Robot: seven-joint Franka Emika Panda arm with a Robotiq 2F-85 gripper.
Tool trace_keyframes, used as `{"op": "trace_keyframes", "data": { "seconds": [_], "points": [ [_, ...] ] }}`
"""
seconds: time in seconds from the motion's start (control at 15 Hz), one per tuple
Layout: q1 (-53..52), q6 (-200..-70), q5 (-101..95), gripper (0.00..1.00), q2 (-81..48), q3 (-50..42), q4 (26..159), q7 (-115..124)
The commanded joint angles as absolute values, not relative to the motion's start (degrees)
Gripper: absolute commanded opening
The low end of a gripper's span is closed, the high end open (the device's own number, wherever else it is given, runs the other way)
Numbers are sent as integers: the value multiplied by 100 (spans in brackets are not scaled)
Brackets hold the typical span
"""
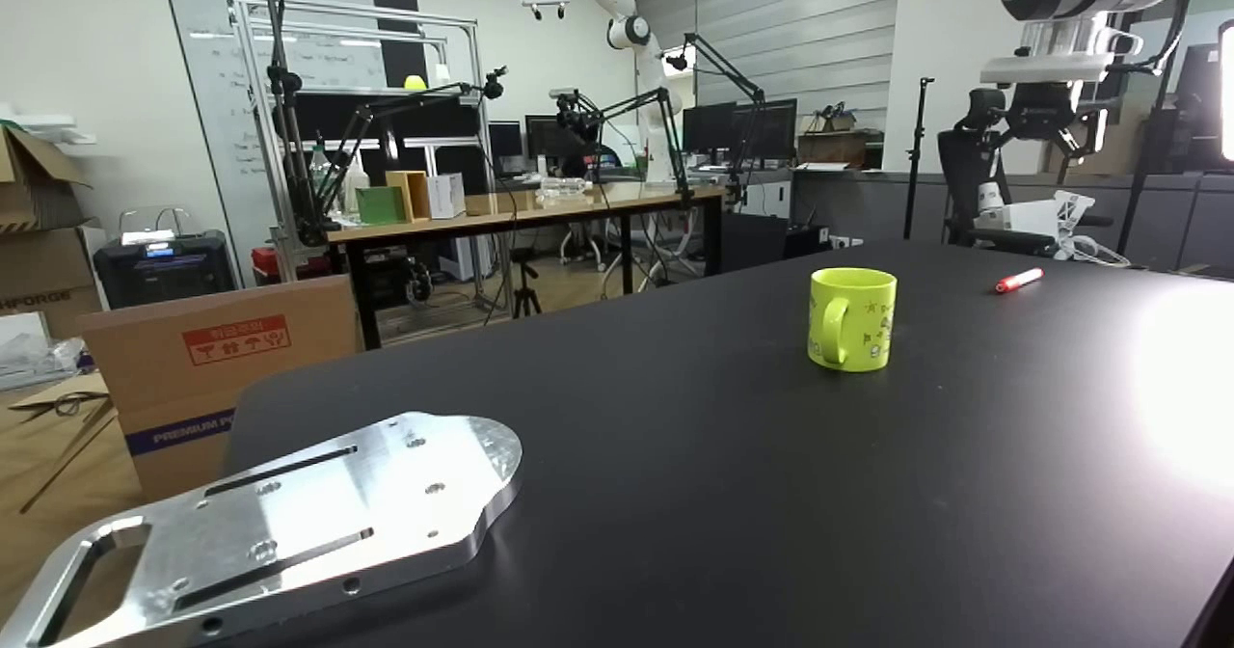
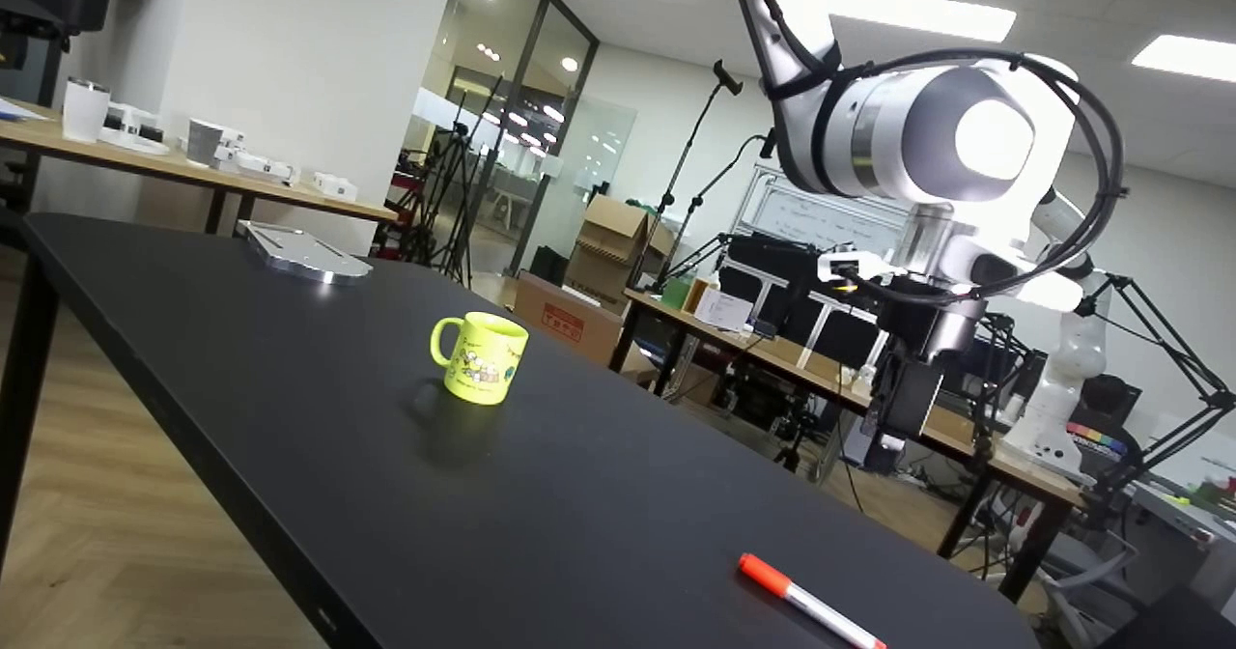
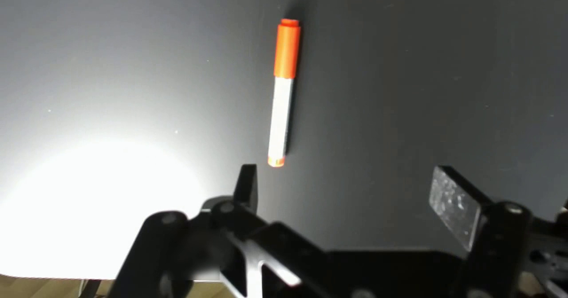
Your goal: Put the marker in the cup
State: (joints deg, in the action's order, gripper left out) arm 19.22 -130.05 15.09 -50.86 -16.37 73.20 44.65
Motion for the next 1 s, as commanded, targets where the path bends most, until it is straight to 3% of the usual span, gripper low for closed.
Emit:
{"op": "trace_keyframes", "data": {
  "seconds": [0.0,0.93],
  "points": [
    [2034,-12584,1285,100,-5612,-1687,6647,4646],
    [2305,-12005,1129,100,-6902,-1632,5400,4622]
  ]
}}
